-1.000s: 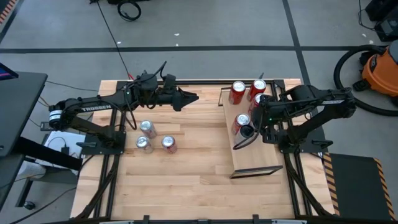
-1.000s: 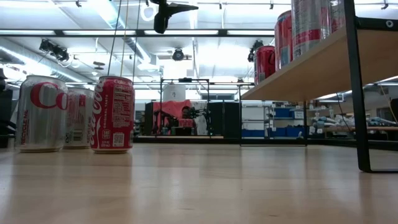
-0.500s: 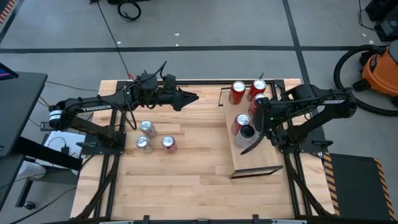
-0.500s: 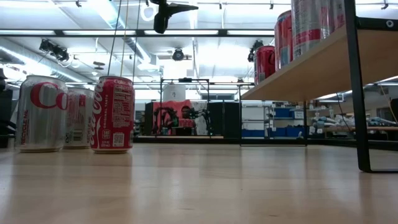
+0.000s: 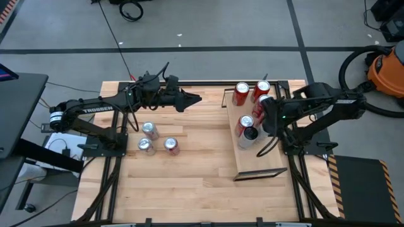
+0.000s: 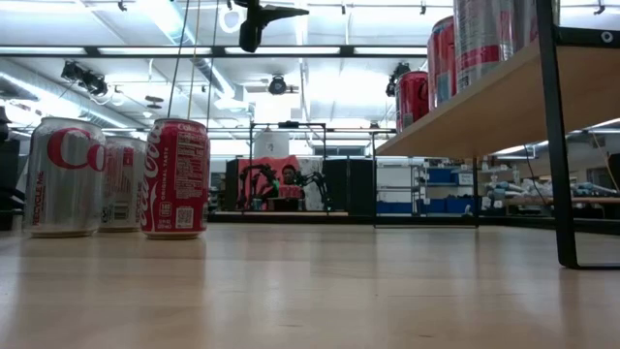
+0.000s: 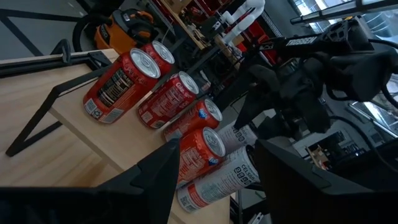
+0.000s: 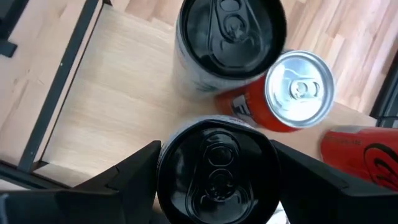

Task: Place canned beverage on shelf
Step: Adjust the white pink soda can on the shelf, then put the top red silver soda can on the shelf

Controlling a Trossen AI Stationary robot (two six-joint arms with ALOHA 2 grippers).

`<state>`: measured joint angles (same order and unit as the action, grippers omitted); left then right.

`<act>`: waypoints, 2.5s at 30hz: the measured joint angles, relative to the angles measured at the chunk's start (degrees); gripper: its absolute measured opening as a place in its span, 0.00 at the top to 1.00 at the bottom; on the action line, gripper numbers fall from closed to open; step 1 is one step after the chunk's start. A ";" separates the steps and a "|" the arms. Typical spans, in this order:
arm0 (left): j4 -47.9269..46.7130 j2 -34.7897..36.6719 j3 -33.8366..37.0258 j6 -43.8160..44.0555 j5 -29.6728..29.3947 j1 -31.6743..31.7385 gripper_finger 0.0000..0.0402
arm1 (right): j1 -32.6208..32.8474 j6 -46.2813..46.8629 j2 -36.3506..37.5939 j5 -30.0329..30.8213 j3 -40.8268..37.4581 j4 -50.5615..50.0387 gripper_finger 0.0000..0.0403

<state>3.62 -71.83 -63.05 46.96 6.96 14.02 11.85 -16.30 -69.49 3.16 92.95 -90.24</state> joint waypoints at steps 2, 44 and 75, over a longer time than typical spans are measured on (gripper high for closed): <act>0.00 0.00 0.00 0.00 0.00 0.00 0.46 | 0.34 0.04 1.16 -0.04 -0.42 0.23 0.30; -0.02 0.00 0.00 0.24 0.00 0.01 0.46 | 2.35 2.65 10.19 -2.89 -7.67 0.24 0.30; -0.04 0.00 0.00 1.01 0.31 0.00 0.46 | 2.35 21.97 9.90 -0.34 0.09 0.24 0.14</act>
<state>3.57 -71.83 -63.05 47.97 7.27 14.02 14.20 5.67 -59.59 2.81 93.03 -90.00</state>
